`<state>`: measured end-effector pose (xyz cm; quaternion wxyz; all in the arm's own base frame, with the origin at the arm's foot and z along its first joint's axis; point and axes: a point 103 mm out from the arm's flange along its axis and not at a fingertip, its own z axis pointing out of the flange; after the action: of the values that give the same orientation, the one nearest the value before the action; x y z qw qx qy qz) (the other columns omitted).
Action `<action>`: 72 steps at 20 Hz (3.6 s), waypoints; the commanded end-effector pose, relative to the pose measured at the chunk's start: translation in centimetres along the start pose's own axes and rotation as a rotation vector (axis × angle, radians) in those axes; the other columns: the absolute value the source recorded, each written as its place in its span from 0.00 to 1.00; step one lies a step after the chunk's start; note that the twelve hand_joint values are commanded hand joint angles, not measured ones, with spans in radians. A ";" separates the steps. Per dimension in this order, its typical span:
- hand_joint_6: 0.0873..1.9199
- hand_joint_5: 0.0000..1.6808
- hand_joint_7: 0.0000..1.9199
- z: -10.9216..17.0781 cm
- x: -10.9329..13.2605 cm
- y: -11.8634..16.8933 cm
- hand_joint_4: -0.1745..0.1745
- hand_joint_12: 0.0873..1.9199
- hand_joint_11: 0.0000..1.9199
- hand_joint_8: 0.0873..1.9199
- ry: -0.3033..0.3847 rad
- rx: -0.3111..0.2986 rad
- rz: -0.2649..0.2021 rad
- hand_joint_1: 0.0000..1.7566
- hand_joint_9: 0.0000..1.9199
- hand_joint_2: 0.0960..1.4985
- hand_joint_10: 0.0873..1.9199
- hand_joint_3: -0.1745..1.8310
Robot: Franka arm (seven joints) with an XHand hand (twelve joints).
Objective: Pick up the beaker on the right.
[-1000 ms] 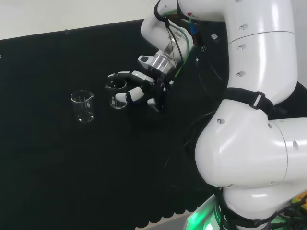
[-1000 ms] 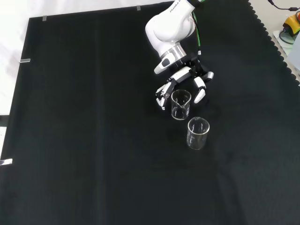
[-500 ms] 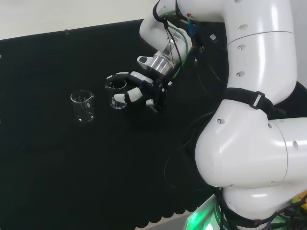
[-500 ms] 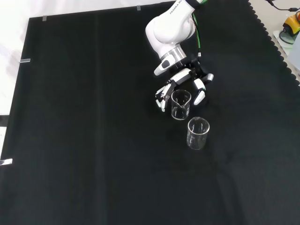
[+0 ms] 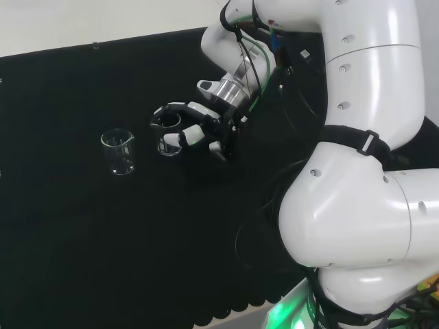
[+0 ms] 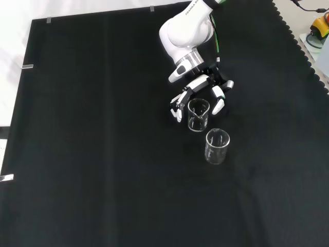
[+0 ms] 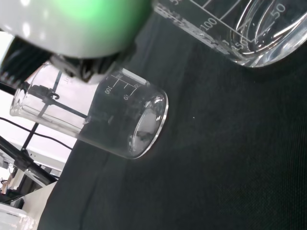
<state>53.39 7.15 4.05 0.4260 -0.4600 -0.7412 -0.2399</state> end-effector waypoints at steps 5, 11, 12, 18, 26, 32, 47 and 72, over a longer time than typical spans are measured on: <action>0.32 0.21 0.24 0.7 0.0 0.4 0.41 0.68 0.00 0.29 0.004 0.002 0.000 0.56 0.27 0.14 0.26 0.62; 0.33 0.21 0.24 0.6 0.0 0.3 0.41 0.68 0.00 0.30 0.008 -0.002 0.000 0.56 0.27 0.15 0.26 0.62; 0.33 0.21 0.25 0.7 0.1 0.3 0.41 0.68 0.00 0.30 0.009 0.002 0.003 0.55 0.27 0.15 0.26 0.62; 0.44 0.34 0.33 1.4 0.0 0.5 0.49 0.68 0.05 0.29 0.004 -0.033 0.027 0.56 0.35 0.22 0.26 0.60; 0.46 0.64 0.57 0.8 0.6 0.5 0.34 0.60 0.26 0.21 0.005 -0.136 0.038 0.65 0.56 0.49 0.17 0.37; 0.36 0.70 0.66 -0.3 1.4 0.4 0.36 0.53 0.39 0.23 -0.007 -0.159 0.017 0.72 0.67 0.54 0.08 0.26; 0.21 0.77 0.70 -2.2 3.8 0.7 0.00 0.48 0.46 0.18 -0.208 -0.046 -0.060 0.74 0.78 0.60 0.00 0.13; 0.17 0.79 0.73 -3.3 6.8 0.1 0.00 0.46 0.49 0.14 -0.266 0.015 -0.104 0.76 0.79 0.59 0.00 0.13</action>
<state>53.57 7.73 11.06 0.3183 -0.4484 -0.8095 -0.2057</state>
